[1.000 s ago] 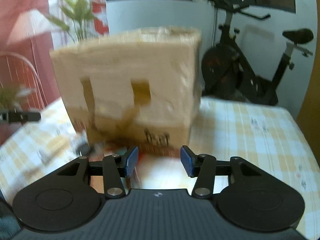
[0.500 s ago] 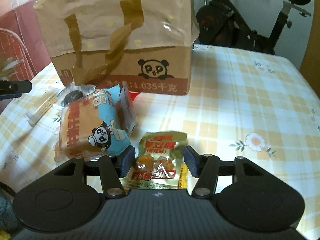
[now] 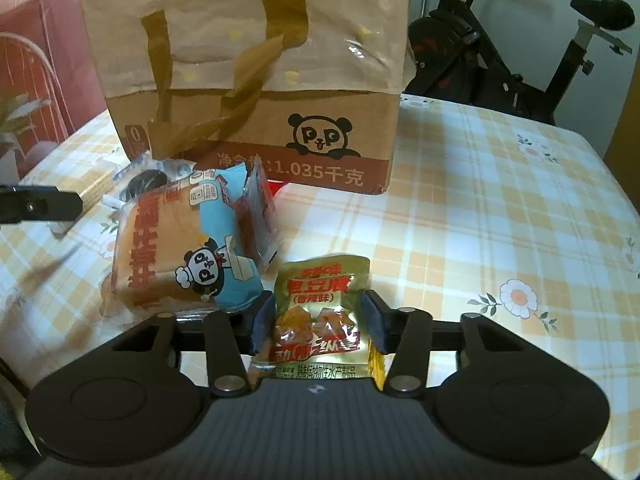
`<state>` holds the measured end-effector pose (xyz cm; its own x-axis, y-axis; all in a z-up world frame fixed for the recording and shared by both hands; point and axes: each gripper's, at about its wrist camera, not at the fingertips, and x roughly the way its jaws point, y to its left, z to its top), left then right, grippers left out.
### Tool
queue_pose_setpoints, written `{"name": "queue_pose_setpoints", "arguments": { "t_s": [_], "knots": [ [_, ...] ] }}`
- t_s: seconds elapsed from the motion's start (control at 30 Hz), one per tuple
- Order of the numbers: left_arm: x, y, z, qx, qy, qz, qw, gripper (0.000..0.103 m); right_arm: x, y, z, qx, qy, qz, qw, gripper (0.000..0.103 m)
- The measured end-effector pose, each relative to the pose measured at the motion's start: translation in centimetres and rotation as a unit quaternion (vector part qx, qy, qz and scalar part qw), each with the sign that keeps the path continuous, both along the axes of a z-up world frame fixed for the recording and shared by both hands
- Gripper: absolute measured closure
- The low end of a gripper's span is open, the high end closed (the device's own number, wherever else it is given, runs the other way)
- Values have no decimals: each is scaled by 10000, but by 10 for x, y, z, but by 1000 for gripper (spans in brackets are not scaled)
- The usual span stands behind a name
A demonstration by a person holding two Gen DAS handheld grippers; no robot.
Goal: Organize snacks
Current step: 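Grasp the gold snack packet with the right gripper while the left grasps the cracker sheet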
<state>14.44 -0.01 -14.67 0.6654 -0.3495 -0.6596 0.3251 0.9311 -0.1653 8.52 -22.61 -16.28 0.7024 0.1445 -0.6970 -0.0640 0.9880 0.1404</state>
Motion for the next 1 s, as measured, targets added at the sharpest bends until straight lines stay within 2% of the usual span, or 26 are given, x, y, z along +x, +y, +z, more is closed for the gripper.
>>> {"name": "queue_pose_setpoints", "arguments": {
  "t_s": [0.1,0.5,0.73,0.83,1.0],
  "knots": [
    [2,4,2,-35,-16,113,9999,27,-3,-3,5,68,-140,-29,9999,61],
    [5,9,3,-28,-59,288,9996,27,-6,-9,17,20,-448,-183,9988,61],
    [18,42,10,104,-346,857,9957,27,-8,-19,29,72,-676,-343,9971,61],
    [36,56,3,174,-219,1062,9939,27,-7,-21,31,91,-715,-353,9968,61],
    [58,56,-17,328,89,885,9955,27,-8,-24,37,210,-853,-359,9955,61]
  ]
}}
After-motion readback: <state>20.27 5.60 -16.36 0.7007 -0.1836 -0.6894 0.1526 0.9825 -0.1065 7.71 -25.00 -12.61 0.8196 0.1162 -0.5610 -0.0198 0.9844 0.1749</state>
